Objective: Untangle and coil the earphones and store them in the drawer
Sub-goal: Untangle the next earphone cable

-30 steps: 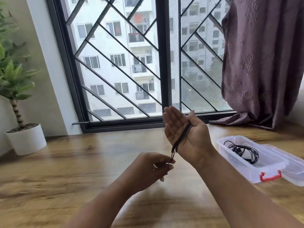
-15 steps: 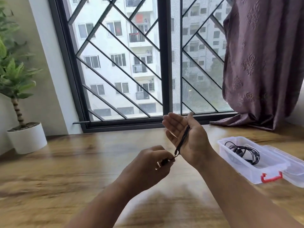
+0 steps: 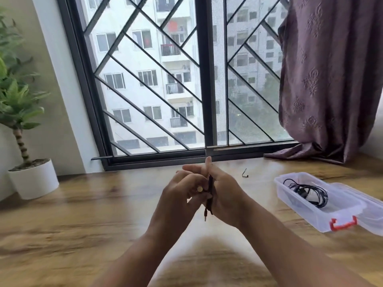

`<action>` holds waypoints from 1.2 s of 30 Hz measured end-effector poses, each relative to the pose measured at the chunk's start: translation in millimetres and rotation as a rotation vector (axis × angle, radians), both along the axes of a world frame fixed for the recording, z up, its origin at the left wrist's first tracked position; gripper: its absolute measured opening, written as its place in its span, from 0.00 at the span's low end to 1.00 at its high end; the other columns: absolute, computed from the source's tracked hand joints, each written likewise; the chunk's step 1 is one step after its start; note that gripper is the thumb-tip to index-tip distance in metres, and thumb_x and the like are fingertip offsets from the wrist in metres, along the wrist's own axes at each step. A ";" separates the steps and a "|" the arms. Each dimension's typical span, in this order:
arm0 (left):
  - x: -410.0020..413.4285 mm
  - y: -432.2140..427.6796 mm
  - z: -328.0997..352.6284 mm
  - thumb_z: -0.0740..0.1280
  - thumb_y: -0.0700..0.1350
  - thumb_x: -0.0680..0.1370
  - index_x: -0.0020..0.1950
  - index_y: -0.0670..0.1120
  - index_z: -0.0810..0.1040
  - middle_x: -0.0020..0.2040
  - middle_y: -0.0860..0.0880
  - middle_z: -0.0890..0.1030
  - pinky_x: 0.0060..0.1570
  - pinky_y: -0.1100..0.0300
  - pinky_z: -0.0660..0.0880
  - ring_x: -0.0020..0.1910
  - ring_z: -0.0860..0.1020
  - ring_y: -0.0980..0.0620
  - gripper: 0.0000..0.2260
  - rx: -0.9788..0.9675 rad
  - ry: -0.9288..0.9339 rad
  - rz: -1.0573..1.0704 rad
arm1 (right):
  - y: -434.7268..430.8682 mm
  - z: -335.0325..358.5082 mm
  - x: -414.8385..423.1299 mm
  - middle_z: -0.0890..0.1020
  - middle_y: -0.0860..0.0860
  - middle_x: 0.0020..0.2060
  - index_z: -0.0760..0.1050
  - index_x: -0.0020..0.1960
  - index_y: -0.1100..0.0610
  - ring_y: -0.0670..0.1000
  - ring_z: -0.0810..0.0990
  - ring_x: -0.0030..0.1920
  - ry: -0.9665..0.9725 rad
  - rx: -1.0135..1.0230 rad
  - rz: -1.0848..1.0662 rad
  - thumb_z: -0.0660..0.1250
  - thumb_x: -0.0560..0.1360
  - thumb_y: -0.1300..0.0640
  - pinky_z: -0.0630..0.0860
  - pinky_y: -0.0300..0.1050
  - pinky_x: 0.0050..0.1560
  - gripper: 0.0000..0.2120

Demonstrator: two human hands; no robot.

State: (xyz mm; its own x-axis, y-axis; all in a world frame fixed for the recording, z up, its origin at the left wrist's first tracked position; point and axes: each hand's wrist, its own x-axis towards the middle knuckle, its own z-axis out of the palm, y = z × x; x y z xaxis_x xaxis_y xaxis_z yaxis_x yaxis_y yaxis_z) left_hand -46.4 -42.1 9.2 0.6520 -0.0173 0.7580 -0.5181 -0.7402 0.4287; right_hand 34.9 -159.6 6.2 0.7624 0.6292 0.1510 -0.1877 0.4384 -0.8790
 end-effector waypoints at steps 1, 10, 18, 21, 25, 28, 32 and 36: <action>-0.6 -1.3 -0.4 0.79 0.36 0.68 0.47 0.48 0.81 0.46 0.55 0.77 0.40 0.74 0.70 0.41 0.77 0.59 0.13 -0.041 0.003 0.025 | 1.1 -0.9 -0.3 0.85 0.55 0.49 0.83 0.60 0.58 0.51 0.85 0.47 -0.001 0.008 0.010 0.56 0.82 0.36 0.80 0.39 0.40 0.30; 0.9 -5.0 -5.8 0.76 0.34 0.70 0.37 0.47 0.78 0.37 0.52 0.79 0.36 0.67 0.72 0.37 0.77 0.53 0.11 -0.096 0.024 0.150 | 6.1 -3.4 -3.6 0.84 0.59 0.61 0.78 0.64 0.60 0.54 0.86 0.57 -0.019 -0.021 -0.006 0.69 0.76 0.38 0.81 0.43 0.51 0.28; -0.7 -12.2 -10.8 0.74 0.35 0.73 0.42 0.47 0.85 0.39 0.56 0.83 0.41 0.62 0.79 0.39 0.82 0.55 0.07 -0.088 0.029 0.041 | 8.2 -4.2 -1.8 0.86 0.56 0.58 0.72 0.67 0.59 0.53 0.85 0.59 0.019 0.066 -0.100 0.69 0.79 0.46 0.83 0.54 0.52 0.22; 1.3 -14.3 -11.8 0.75 0.37 0.74 0.44 0.48 0.86 0.40 0.57 0.83 0.40 0.68 0.76 0.40 0.82 0.57 0.06 -0.113 0.069 0.036 | 8.3 -6.8 2.2 0.86 0.55 0.58 0.70 0.66 0.57 0.53 0.85 0.60 0.044 0.126 -0.118 0.58 0.85 0.46 0.82 0.58 0.51 0.17; 3.8 -13.5 -13.3 0.76 0.40 0.73 0.43 0.49 0.87 0.40 0.57 0.83 0.37 0.73 0.72 0.38 0.82 0.59 0.04 -0.169 0.126 0.069 | 10.1 -7.5 3.6 0.86 0.56 0.58 0.69 0.67 0.57 0.53 0.85 0.60 0.048 0.163 -0.127 0.57 0.85 0.46 0.83 0.56 0.51 0.17; 3.7 -13.5 -13.6 0.76 0.39 0.73 0.46 0.50 0.88 0.43 0.57 0.84 0.39 0.72 0.75 0.41 0.82 0.59 0.06 -0.218 0.159 0.035 | 9.1 -6.6 3.2 0.86 0.56 0.57 0.69 0.66 0.57 0.53 0.85 0.59 0.043 0.164 -0.150 0.57 0.85 0.47 0.82 0.57 0.55 0.17; 4.1 -15.8 -15.3 0.75 0.40 0.74 0.47 0.52 0.88 0.40 0.55 0.83 0.39 0.73 0.73 0.40 0.82 0.60 0.07 -0.253 0.217 0.017 | 8.1 -3.8 1.3 0.87 0.55 0.56 0.70 0.66 0.57 0.52 0.86 0.58 0.011 0.112 -0.207 0.56 0.85 0.46 0.77 0.51 0.60 0.17; 4.5 -15.1 -17.5 0.75 0.43 0.74 0.44 0.53 0.88 0.36 0.55 0.85 0.39 0.67 0.76 0.37 0.82 0.58 0.05 -0.319 0.271 0.035 | 10.3 -5.1 1.3 0.87 0.54 0.57 0.69 0.68 0.57 0.51 0.85 0.59 0.037 0.068 -0.166 0.54 0.84 0.40 0.75 0.58 0.68 0.23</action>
